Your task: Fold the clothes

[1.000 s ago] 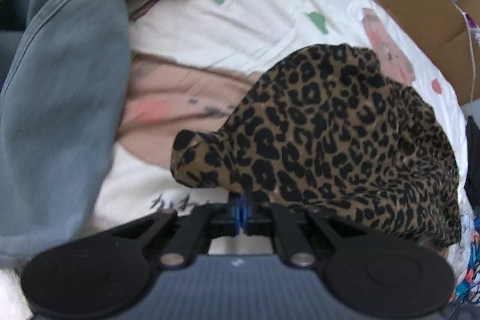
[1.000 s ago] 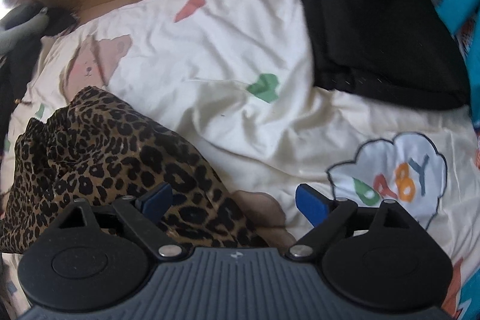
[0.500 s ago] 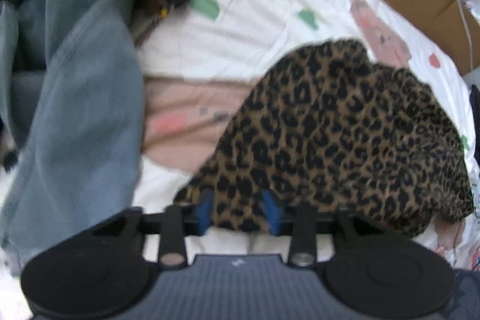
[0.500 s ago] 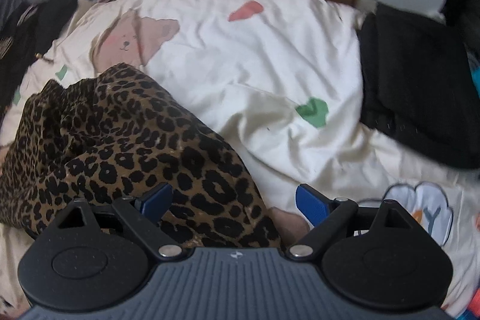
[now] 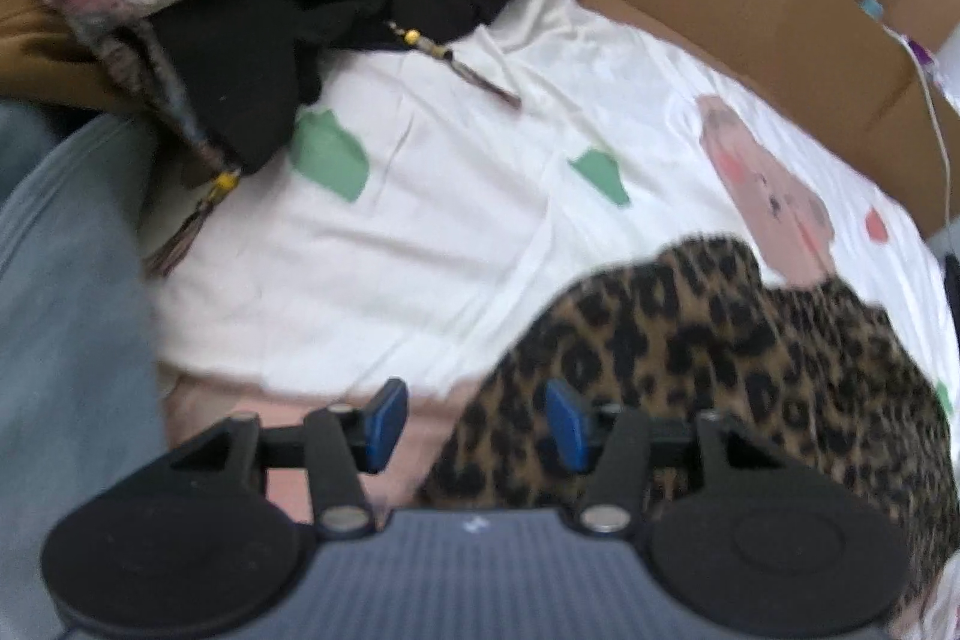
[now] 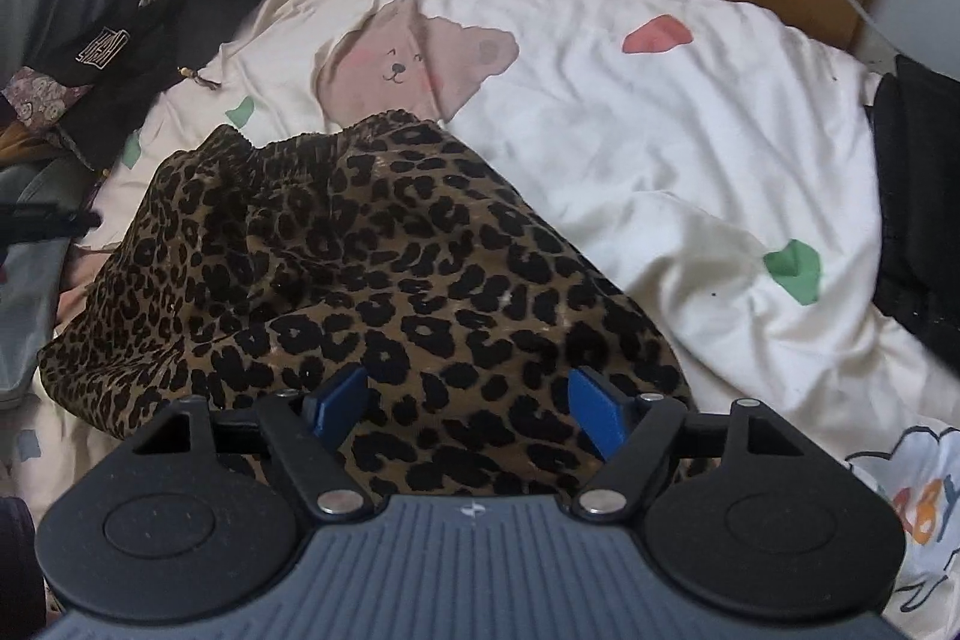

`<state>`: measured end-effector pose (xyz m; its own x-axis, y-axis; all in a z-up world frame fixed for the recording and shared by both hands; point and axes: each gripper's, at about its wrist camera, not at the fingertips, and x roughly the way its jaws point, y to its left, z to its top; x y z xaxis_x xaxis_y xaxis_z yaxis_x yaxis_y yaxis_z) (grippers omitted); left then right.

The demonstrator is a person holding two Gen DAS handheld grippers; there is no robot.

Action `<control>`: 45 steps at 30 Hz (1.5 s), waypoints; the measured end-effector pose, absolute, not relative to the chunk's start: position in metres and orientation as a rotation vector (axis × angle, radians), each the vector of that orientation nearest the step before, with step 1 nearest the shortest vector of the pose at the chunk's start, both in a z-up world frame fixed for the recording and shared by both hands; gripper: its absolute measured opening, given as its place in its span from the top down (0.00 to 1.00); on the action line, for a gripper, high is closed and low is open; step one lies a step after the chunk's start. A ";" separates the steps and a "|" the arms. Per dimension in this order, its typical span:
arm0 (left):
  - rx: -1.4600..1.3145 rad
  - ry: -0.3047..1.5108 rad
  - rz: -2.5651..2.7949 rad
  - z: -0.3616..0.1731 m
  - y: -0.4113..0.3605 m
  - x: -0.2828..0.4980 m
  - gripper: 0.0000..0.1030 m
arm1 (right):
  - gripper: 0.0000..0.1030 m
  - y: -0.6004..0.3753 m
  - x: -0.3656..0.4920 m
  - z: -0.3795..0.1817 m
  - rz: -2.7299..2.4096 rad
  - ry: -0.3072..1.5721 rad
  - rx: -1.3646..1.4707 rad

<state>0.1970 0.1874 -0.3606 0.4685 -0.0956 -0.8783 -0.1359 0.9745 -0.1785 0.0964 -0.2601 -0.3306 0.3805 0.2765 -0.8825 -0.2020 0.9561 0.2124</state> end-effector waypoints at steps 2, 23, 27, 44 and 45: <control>-0.242 1.078 0.010 -0.367 0.189 0.205 0.49 | 0.18 -0.259 0.101 -0.333 0.298 1.143 0.068; -0.220 1.154 -0.240 -0.419 0.146 0.244 0.51 | 0.36 -0.252 0.223 -0.369 0.286 1.097 0.058; -0.146 1.179 -0.282 -0.423 0.136 0.237 0.49 | 0.46 -0.244 0.236 -0.387 0.295 1.142 0.074; 0.008 1.165 -0.283 -0.405 0.128 0.217 1.00 | 0.49 -0.201 0.168 -0.421 0.429 1.258 -0.019; 0.003 1.167 -0.267 -0.402 0.133 0.214 1.00 | 0.49 -0.201 0.167 -0.418 0.435 1.256 -0.027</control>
